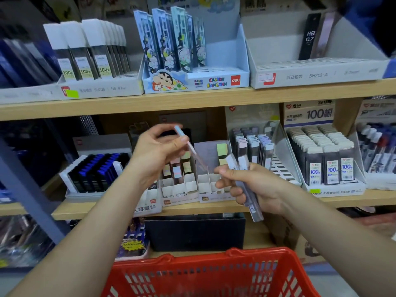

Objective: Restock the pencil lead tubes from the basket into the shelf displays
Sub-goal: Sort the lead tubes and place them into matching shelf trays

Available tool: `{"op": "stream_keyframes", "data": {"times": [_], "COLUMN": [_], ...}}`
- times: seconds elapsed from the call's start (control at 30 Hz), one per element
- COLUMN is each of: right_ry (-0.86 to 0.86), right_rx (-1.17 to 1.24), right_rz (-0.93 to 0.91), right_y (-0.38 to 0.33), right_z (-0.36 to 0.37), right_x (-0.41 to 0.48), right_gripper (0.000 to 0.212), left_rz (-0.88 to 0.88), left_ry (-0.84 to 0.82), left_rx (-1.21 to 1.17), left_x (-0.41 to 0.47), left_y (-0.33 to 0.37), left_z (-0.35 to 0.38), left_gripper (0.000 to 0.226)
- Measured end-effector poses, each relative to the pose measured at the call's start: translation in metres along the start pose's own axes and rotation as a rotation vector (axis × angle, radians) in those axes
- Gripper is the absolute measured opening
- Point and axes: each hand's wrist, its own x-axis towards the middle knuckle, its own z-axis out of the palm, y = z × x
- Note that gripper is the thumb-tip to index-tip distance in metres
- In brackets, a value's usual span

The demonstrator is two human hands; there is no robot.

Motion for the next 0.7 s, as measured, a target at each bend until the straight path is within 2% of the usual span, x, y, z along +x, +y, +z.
{"op": "stream_keyframes", "data": {"times": [0.1, 0.17, 0.3, 0.47, 0.7], "right_ry": [0.024, 0.028, 0.006, -0.036, 0.046], "right_rx": [0.177, 0.3, 0.365, 0.419, 0.44], "right_rz": [0.014, 0.024, 0.02, 0.058, 0.085], "right_y": [-0.002, -0.003, -0.004, 0.003, 0.012], "right_z": [-0.003, -0.004, 0.004, 0.026, 0.034], "right_x": [0.004, 0.007, 0.013, 0.026, 0.026], "right_gripper": [0.026, 0.028, 0.034, 0.028, 0.022], "left_rz": [0.075, 0.104, 0.149, 0.194, 0.173], "left_ry": [0.184, 0.227, 0.283, 0.268, 0.168], "left_rx": [0.156, 0.227, 0.308, 0.563, 0.802], "left_x": [0.009, 0.013, 0.018, 0.019, 0.016], "left_y": [0.002, -0.001, -0.009, -0.023, -0.046], "left_z": [-0.02, -0.03, -0.041, -0.045, -0.037], "left_gripper": [0.034, 0.028, 0.021, 0.021, 0.017]}}
